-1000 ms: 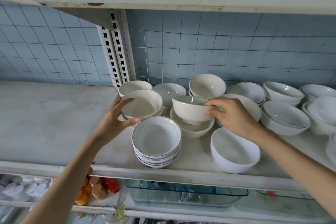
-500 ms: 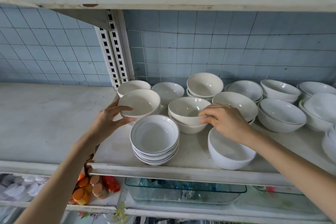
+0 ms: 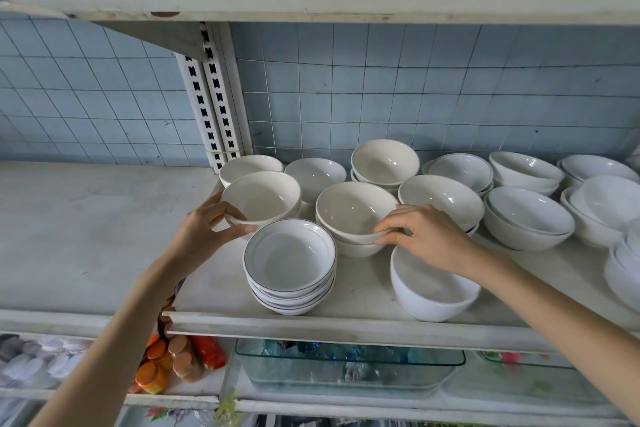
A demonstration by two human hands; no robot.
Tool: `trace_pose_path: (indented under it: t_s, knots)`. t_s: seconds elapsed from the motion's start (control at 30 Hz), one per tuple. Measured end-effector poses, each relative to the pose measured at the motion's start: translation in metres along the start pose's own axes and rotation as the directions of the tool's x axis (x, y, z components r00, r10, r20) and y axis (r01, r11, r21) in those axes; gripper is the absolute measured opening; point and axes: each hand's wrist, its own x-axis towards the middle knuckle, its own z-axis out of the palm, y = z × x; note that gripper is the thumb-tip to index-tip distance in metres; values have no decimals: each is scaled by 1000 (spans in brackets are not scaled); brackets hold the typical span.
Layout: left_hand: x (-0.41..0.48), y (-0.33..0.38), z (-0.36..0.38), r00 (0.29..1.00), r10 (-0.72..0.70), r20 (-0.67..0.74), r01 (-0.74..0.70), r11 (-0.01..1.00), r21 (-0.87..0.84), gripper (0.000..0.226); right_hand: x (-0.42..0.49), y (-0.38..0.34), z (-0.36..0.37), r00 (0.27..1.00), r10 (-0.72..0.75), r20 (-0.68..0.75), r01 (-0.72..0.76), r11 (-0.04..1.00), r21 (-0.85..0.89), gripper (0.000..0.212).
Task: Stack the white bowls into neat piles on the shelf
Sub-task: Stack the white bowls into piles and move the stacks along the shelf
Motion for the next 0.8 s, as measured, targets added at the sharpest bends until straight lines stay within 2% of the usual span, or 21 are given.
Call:
trace_pose_path:
  t_s: [0.2,0.33,0.53,0.6,0.8]
  knots:
    - [-1,0,1,998,-63,-10,62,997,-47,17,0,3,1,1000,13,18,-13,999,32,6]
    - [-1,-3,4,992,-114,-48,102,975,-198,35,0,1,-1,999,30,28,-33,994,101,7]
    - [-2,-3,9,991,-94,-91,69,967,-244,35,3,-11,-9,997,65,-41,-50,955,293,24]
    - [-3,0,8,992,-84,-97,58,968,-246,27,6,-13,-9,996,76,-47,-56,940,337,28]
    - [-2,8,9,986,-97,-132,57,958,-280,26,13,-13,-7,994,111,-5,-101,928,359,13]
